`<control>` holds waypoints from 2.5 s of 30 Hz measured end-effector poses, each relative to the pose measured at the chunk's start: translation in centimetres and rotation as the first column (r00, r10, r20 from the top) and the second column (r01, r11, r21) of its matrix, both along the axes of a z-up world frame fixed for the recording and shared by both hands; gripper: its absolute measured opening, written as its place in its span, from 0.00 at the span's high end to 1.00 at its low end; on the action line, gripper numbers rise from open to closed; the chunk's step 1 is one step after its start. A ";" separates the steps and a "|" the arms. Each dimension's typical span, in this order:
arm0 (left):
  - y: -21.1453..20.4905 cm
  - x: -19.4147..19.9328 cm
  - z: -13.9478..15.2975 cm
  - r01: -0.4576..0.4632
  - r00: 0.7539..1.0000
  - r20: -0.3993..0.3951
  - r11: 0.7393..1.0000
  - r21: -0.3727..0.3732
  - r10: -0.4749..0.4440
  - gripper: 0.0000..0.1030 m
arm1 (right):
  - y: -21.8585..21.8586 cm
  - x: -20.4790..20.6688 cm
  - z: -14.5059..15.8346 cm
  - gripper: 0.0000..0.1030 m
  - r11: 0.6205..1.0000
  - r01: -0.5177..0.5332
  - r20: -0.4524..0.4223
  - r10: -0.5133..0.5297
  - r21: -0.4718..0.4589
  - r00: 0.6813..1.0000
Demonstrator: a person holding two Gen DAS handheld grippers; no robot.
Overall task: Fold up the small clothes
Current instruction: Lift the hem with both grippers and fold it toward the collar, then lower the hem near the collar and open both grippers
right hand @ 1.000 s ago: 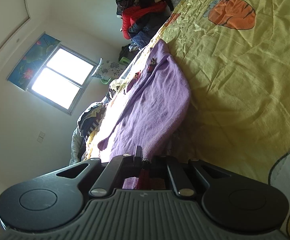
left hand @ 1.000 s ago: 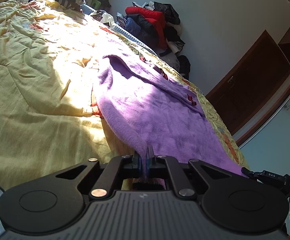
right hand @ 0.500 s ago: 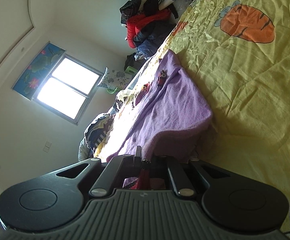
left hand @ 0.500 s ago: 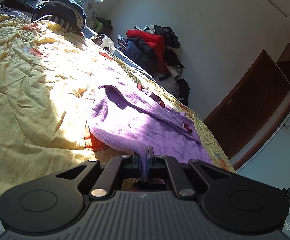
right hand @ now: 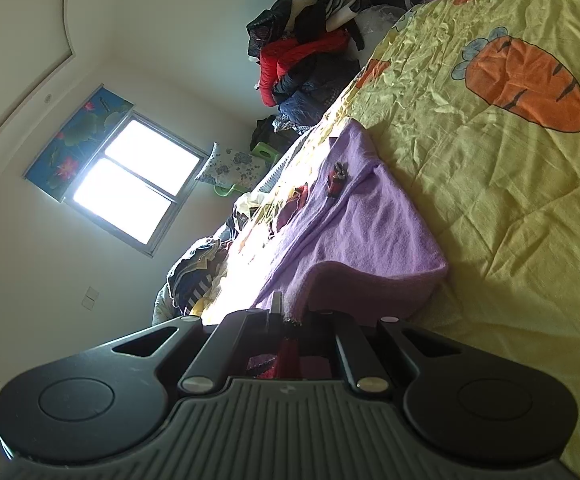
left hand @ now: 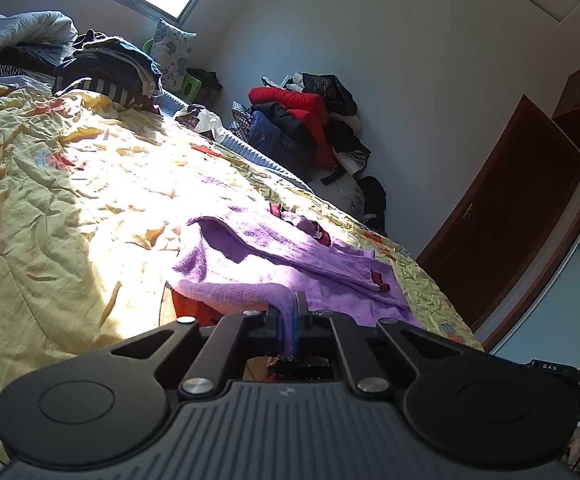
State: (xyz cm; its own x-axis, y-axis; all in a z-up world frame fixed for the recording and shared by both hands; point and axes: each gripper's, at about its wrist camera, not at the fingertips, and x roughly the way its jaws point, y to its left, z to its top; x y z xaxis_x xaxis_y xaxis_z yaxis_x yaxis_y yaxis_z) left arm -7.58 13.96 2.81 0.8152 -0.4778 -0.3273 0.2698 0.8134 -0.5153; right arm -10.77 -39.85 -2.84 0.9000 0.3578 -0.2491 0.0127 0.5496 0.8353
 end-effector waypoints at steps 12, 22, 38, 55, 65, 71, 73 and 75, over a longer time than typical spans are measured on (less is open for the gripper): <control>-0.6 3.4 1.7 -0.042 0.999 0.017 0.999 -0.006 0.042 0.95 | -1.1 4.2 0.6 0.91 1.000 0.001 0.006 -0.001 -0.001 1.000; -1.9 9.1 4.2 -0.073 0.997 0.032 0.997 0.028 0.072 0.95 | -1.5 10.3 2.4 0.91 0.999 -0.011 0.017 0.012 -0.052 1.000; -3.8 17.0 6.7 -0.097 0.995 0.031 0.992 0.077 0.094 0.95 | -3.0 19.5 3.0 0.91 1.000 -0.001 -0.001 0.001 -0.013 1.000; -5.0 25.5 6.9 -0.115 0.992 -0.035 0.990 0.085 0.119 0.95 | -4.8 27.1 3.0 0.91 0.999 0.024 -0.056 -0.021 0.044 0.998; -5.2 30.8 5.0 -0.129 0.982 -0.127 0.986 0.106 0.142 0.95 | -4.6 31.9 2.9 0.91 0.999 0.034 -0.094 -0.033 0.015 0.995; -5.4 33.0 4.5 -0.119 0.980 -0.149 0.988 0.097 0.132 0.95 | -5.3 33.8 2.0 0.91 0.998 0.053 -0.107 -0.049 0.032 0.993; -5.8 33.9 4.3 -0.117 0.979 -0.155 0.986 0.117 0.134 0.95 | -5.4 34.4 1.4 0.91 0.997 0.059 -0.123 -0.054 0.040 0.991; -6.1 34.6 3.9 -0.111 0.977 -0.169 0.986 0.121 0.131 0.95 | -5.5 35.0 0.6 0.91 0.996 0.066 -0.144 -0.058 0.053 0.988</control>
State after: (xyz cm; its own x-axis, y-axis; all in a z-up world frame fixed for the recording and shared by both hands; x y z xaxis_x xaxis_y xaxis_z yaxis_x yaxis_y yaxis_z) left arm 27.04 7.86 6.67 0.7896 -0.3322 -0.5160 0.0789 0.8888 -0.4514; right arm 24.26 -45.39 -2.23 0.8777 0.3196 -0.3571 0.1665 0.4954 0.8526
